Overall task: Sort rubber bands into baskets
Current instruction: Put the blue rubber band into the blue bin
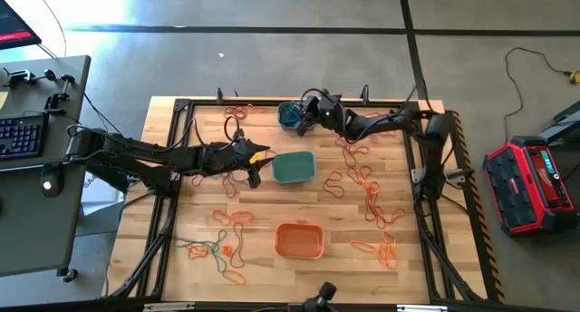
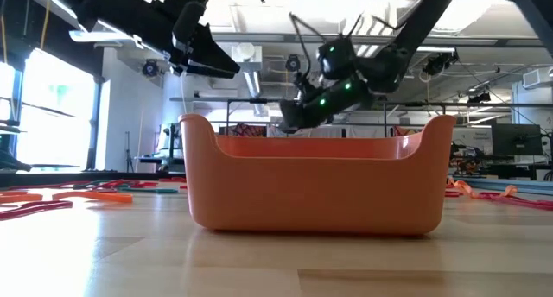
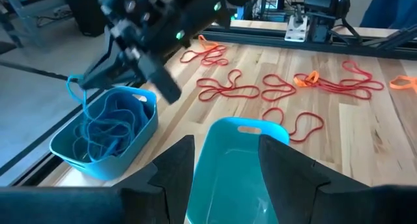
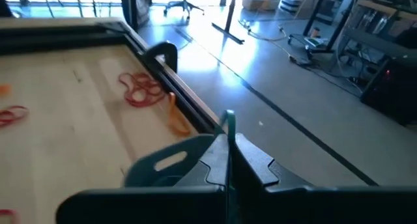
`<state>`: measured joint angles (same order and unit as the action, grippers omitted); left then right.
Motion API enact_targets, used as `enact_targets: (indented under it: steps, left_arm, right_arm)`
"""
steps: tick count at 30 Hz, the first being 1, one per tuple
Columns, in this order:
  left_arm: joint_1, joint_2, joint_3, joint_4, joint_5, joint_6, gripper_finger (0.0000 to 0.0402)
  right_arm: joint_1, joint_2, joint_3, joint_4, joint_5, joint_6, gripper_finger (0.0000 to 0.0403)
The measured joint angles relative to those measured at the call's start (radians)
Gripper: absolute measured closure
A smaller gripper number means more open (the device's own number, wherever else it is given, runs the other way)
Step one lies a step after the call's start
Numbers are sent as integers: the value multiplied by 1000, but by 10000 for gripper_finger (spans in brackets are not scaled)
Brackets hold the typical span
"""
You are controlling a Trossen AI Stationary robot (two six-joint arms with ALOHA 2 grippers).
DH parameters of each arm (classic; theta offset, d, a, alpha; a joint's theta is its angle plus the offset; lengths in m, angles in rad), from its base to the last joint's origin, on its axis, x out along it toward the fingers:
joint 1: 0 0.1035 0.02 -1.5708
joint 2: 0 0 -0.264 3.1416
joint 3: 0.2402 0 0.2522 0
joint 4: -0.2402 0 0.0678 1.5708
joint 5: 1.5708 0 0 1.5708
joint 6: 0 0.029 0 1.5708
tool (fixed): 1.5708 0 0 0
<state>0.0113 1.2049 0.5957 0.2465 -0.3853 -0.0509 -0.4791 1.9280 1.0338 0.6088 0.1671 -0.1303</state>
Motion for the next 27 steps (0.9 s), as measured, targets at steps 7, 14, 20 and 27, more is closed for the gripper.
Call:
enact_targets:
  steps: [7,14,20,27]
  left_arm:
    - [-5,0,0,0,0,1,241]
    - [-6,0,0,-1,0,1,241]
    - [-6,0,0,-1,0,2,241]
    - [-5,1,0,-19,-1,28,241]
  right_arm:
    - [-9,52,89,-222,52,23,403]
    - [-13,52,178,-505,196,44,385]
    - [-11,52,229,-625,197,38,302]
    - [-11,24,257,-705,209,43,219]
